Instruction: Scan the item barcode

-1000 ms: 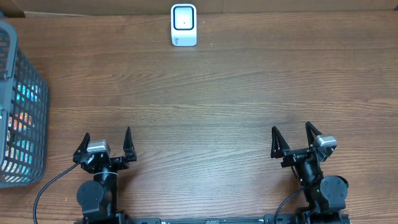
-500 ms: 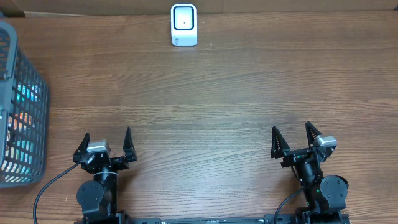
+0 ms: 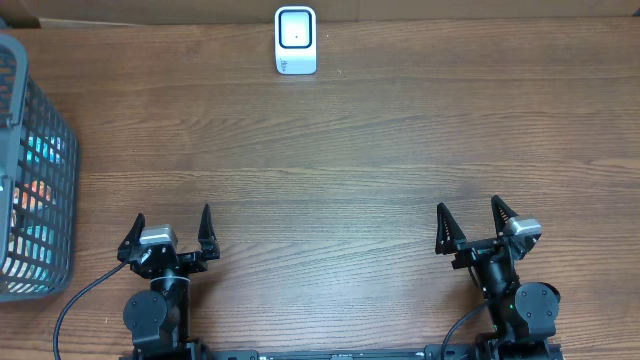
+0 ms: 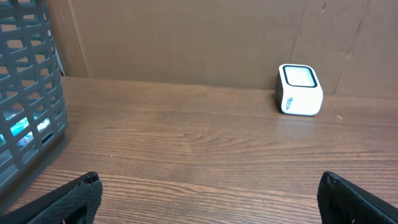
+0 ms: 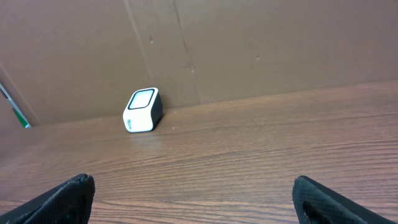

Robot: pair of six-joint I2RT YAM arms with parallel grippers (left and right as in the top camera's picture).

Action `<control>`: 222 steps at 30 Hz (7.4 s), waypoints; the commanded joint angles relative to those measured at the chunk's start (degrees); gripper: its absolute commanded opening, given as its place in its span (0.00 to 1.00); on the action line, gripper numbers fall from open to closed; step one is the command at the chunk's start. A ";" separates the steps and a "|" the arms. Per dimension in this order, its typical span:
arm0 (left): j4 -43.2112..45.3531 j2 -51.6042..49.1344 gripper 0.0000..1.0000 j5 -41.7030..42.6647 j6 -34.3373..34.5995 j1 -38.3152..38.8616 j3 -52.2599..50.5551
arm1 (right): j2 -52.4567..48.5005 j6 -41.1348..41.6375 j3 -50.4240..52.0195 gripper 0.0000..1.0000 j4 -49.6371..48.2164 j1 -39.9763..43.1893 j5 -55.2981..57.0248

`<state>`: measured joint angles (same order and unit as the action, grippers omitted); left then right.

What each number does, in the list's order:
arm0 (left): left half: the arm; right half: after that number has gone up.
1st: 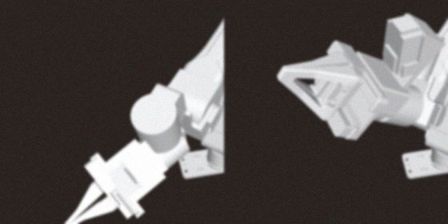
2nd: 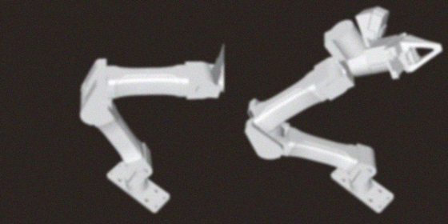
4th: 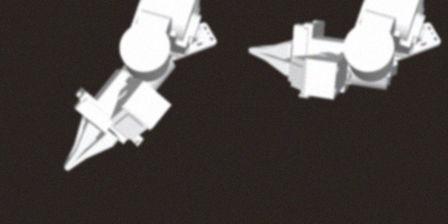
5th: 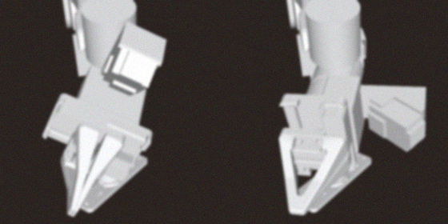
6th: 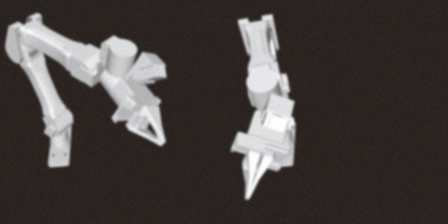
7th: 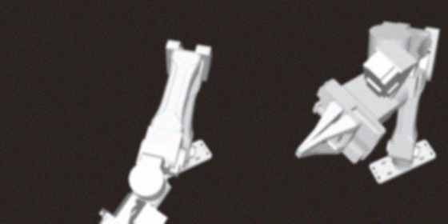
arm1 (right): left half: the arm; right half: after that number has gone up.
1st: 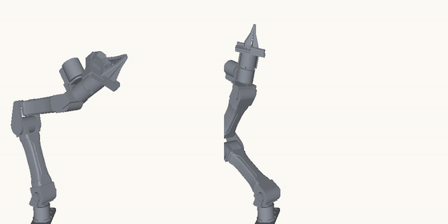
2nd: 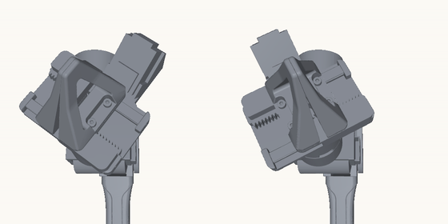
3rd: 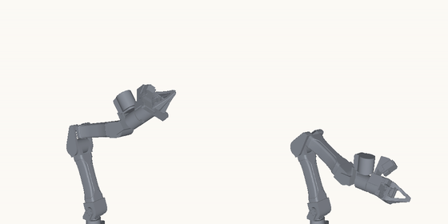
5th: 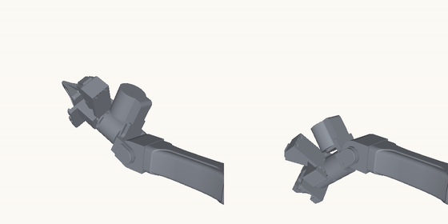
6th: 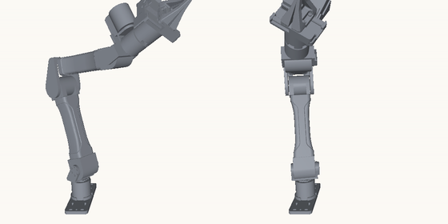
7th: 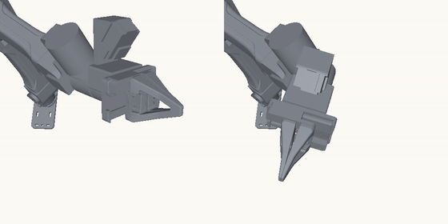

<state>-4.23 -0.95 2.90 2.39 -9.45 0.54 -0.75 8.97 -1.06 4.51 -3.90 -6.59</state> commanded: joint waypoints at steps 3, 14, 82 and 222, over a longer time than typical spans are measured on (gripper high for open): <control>-0.07 0.70 1.00 -0.55 -1.14 0.15 -0.26 | 0.35 -0.02 0.59 1.00 -0.24 -0.31 0.55; -0.02 0.70 1.00 -0.13 -1.07 0.11 -0.26 | 0.35 -0.02 0.59 1.00 -0.24 -0.31 0.55; -70.60 -80.74 1.00 9.99 4.76 -3.04 107.89 | 0.35 -0.04 0.59 1.00 -0.24 -0.31 0.55; -60.74 -123.47 0.04 -13.77 -3.50 -44.61 102.90 | 0.35 -0.02 0.59 1.00 -0.24 -0.31 0.55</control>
<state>-61.80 -122.89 -12.58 -2.48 -54.74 100.71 -0.73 8.99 -1.06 4.51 -3.90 -6.59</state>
